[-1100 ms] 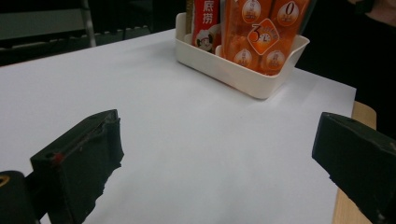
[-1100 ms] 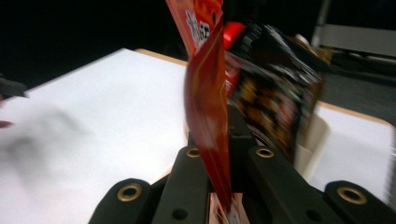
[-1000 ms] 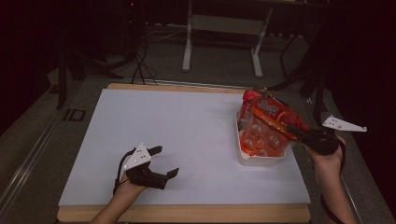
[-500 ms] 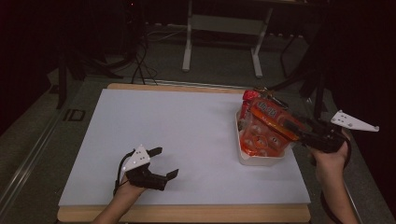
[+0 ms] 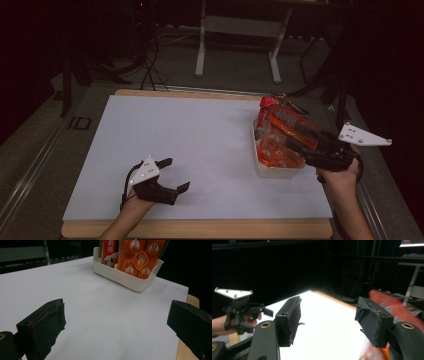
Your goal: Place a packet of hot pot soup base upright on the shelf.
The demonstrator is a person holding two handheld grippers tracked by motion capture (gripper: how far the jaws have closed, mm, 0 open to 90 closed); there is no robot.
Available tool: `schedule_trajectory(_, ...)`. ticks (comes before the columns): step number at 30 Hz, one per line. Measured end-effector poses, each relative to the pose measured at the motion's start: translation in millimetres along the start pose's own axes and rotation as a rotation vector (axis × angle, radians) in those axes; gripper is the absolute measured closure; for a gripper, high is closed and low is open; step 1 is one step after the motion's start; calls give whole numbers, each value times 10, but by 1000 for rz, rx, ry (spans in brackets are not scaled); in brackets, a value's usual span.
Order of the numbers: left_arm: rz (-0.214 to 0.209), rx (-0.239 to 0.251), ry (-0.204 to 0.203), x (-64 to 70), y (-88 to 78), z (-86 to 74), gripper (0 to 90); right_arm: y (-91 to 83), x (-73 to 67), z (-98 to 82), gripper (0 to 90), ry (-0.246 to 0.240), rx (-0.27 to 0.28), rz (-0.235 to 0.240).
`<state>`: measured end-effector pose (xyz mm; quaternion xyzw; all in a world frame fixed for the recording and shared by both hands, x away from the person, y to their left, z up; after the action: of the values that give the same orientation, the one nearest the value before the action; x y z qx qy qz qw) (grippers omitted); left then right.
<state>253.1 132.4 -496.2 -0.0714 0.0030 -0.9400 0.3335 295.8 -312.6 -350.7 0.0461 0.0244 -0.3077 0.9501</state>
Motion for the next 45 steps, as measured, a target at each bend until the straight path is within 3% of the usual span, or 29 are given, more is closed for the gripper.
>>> schedule_trajectory(8, -4, -1, 4, 6, 3, -4, 22, 127, -101, -289, 277, 54, -36, 62)
schedule_trajectory(9, -3, -3, 6, 7, 3, -3, 22, 145, -120, -359, 217, 57, -49, 72)
schedule_trajectory(16, -7, -7, 10, 12, 3, -14, 22, 210, -189, -591, 189, 92, -91, 124)
schedule_trajectory(24, -14, -9, 15, 20, -13, -18, 22, 266, -250, -817, 157, 87, -129, 148)
schedule_trajectory(32, -17, -8, 9, 14, -27, -29, 22, 271, -279, -1024, 152, 72, -187, 156)
schedule_trajectory(35, -20, -9, 11, 24, -31, -41, 22, 266, -267, -1077, 147, 66, -179, 151)
schedule_trajectory(39, -21, -10, 17, 27, -25, -51, 22, 268, -256, -1182, 142, 73, -227, 132)
schedule_trajectory(41, -23, -9, 13, 29, -18, -65, 22, 271, -249, -1216, 142, 52, -248, 116)
schedule_trajectory(45, -25, -16, 31, 55, 1, -82, 22, 263, -216, -1273, 143, 60, -259, 110)
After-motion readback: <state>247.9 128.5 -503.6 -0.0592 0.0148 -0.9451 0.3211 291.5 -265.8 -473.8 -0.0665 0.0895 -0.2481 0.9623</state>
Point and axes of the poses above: each handheld gripper's, and its own axes: y roughly forward along the jaws, z roughly out of its top, x roughly to its right, the point moved 1 cm from there along y, roughly forward along the jaws, and after that the axes turned 15 degrees about x, right-handed, at the moved point
